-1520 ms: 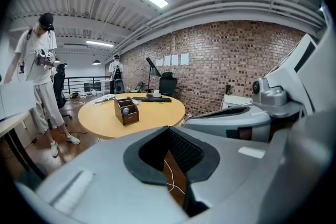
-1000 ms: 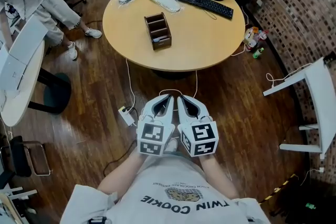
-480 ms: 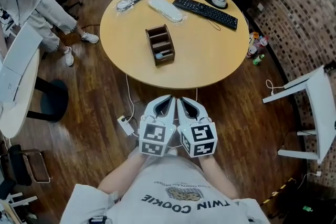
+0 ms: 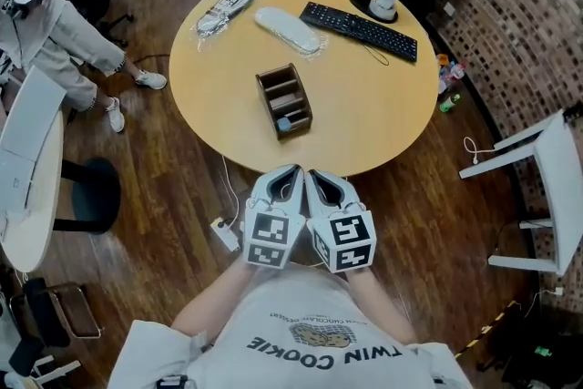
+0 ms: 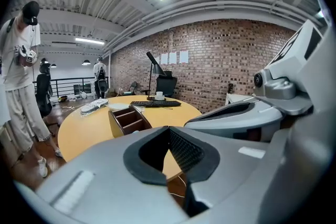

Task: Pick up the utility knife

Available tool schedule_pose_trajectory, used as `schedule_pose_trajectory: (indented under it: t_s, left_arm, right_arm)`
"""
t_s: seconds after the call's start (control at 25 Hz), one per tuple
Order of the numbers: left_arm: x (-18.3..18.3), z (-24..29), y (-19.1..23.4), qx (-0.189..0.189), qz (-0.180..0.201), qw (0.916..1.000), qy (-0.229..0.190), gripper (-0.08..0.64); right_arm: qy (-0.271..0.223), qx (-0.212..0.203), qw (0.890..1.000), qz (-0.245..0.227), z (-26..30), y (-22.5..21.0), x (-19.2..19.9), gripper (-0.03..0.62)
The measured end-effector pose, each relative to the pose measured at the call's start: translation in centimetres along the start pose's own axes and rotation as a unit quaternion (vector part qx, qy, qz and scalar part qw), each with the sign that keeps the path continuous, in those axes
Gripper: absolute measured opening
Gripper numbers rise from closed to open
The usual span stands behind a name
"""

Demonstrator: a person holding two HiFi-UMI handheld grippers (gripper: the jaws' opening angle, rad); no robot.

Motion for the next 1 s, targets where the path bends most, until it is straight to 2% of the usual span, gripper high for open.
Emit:
schedule_pose_trajectory:
  t_s: [0.32, 0.48, 0.8, 1.0]
  left_arm:
    - [0.4, 2.8, 3.1, 0.024, 0.037, 0.999, 0.009, 0.012]
    - [0.8, 4.2, 3.9, 0.039, 0.068, 0.9967, 0.02, 0.031]
    - [2.2, 6.9, 5.8, 0.058, 0.155, 0.9853, 0.042, 0.075]
    - [3.0, 8.4, 6.0, 0.075, 0.212, 0.973, 0.053, 0.118]
  right_arm:
    - [-0.001, 0.024, 1.0, 0.017, 2.7, -0.9, -1.0, -0.002]
    - [-0.008, 0.035, 0.999, 0.027, 3.7, -1.9, -1.4, -0.002]
    - [-0.013, 0.055, 0.997, 0.047, 5.4, -2.6, -0.9, -0.002]
    - [-0.013, 0.064, 0.996, 0.058, 5.8, -2.7, -0.5, -0.002]
Point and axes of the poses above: the fingertips, and each gripper's own axes: z forward along the fingers, y to its left, x out of its underside, the point moved 1 cm from there along -z, backward along the fingers, and after that the axes turned 5 degrees about z, right-handed, at the moved point
